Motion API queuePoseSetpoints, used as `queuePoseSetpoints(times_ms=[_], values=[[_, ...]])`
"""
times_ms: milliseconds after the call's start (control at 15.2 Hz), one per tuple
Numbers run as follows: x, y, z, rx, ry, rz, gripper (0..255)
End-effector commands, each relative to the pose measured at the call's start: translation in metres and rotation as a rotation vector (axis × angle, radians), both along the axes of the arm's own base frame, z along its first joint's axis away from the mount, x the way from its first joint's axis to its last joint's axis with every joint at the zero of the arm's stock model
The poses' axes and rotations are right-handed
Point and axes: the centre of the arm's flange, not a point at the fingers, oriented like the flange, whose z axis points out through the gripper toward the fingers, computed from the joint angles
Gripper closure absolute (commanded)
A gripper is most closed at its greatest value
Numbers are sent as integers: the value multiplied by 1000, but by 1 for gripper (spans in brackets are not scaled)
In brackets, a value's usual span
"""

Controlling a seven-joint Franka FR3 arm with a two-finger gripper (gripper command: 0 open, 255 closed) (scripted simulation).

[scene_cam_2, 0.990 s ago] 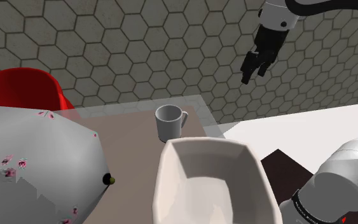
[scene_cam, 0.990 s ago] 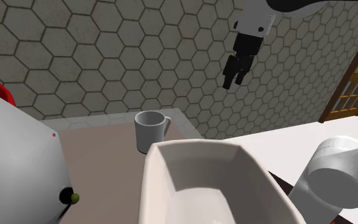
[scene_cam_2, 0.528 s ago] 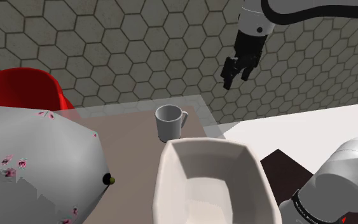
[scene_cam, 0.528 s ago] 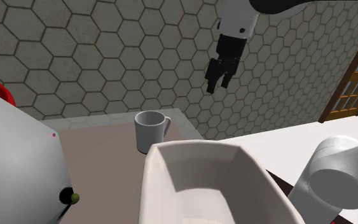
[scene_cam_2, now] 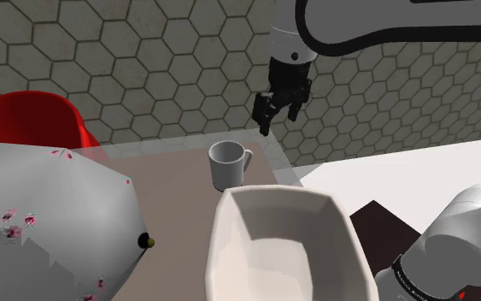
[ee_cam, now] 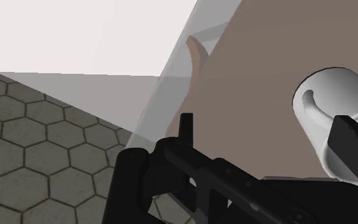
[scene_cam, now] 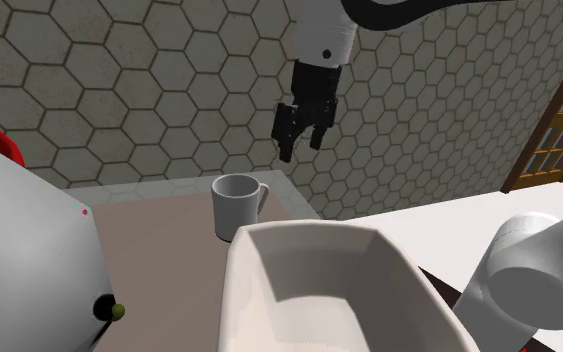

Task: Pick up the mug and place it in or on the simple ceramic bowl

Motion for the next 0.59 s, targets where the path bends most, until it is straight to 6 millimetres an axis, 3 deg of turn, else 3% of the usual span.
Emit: queuePoseSetpoints(times_ms=[0, 528], values=[[5, 27, -4, -6, 1, 1, 0], [24, 134, -23, -33, 3, 10, 0]])
